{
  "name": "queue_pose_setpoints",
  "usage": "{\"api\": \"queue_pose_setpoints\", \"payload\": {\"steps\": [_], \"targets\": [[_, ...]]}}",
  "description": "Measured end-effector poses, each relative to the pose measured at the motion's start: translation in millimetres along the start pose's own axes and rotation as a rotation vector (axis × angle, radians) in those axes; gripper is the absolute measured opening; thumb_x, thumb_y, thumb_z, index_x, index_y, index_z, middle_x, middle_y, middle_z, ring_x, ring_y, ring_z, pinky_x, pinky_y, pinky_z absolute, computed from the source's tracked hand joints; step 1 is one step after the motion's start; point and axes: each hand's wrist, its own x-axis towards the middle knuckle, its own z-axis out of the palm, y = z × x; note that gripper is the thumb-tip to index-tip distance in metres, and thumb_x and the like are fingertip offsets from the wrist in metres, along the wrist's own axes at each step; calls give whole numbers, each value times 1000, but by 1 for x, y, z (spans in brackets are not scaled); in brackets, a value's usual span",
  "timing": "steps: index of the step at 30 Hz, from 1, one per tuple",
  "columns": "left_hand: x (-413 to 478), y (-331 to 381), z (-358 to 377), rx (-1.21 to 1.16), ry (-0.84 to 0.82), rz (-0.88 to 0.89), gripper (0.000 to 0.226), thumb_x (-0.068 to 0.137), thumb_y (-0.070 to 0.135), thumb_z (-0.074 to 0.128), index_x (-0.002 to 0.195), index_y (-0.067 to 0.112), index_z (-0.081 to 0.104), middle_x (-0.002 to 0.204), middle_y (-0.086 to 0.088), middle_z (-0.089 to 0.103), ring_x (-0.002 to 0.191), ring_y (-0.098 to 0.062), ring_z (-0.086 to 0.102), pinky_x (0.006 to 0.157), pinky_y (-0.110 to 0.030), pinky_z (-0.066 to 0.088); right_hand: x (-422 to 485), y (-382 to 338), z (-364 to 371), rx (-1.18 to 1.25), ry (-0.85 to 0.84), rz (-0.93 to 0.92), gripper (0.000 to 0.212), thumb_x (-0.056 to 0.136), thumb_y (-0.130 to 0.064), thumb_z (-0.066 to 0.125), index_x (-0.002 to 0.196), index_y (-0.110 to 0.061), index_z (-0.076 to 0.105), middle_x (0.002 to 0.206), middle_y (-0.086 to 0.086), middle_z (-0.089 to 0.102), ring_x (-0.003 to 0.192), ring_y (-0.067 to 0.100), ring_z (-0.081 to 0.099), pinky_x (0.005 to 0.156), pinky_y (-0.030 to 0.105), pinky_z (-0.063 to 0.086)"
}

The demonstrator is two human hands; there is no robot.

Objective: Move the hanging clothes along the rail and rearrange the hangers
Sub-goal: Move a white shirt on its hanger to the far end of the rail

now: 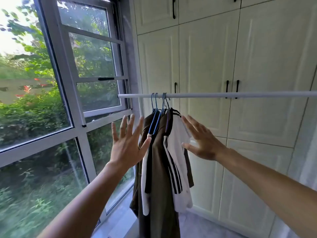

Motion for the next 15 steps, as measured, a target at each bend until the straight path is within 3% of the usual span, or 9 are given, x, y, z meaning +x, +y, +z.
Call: {"api": "queue_pose_setpoints", "payload": {"steps": [3,5,7,11,15], "targets": [[6,-1,18,-13,-30,1,75,97,61,38,163,27,23,172,-10,11,160,-31,2,126,-62,-4,11,6,29,237,8,124,89,91,-54,53,160,-44,-3,172,-10,0,158,14,7,125,50,18],[10,-3,36,-36,-41,2,71,98,58,41,160,25,32,172,-11,11,160,-31,1,126,-62,-2,25,5,49,557,17,323,81,90,-53,53,159,-43,12,171,-10,8,157,12,10,126,51,18],[18,-8,53,-56,-48,-3,69,98,58,42,158,25,35,172,-10,10,160,-30,-1,126,-60,-4,43,-1,60,729,5,487,70,94,-49,52,158,-38,25,170,-5,18,155,16,20,125,48,21],[30,-15,87,-46,-73,19,67,93,58,46,150,22,46,172,-11,8,160,-31,-3,126,-61,-1,74,-15,79,650,-102,515,57,99,-43,51,152,-25,41,161,3,36,149,19,33,113,33,28],[38,-19,117,-64,-49,49,67,94,58,46,150,22,47,172,-11,9,160,-32,-4,126,-62,5,108,-18,108,732,-2,599,60,86,-57,57,135,-23,59,142,2,53,133,16,52,111,36,40]]}}
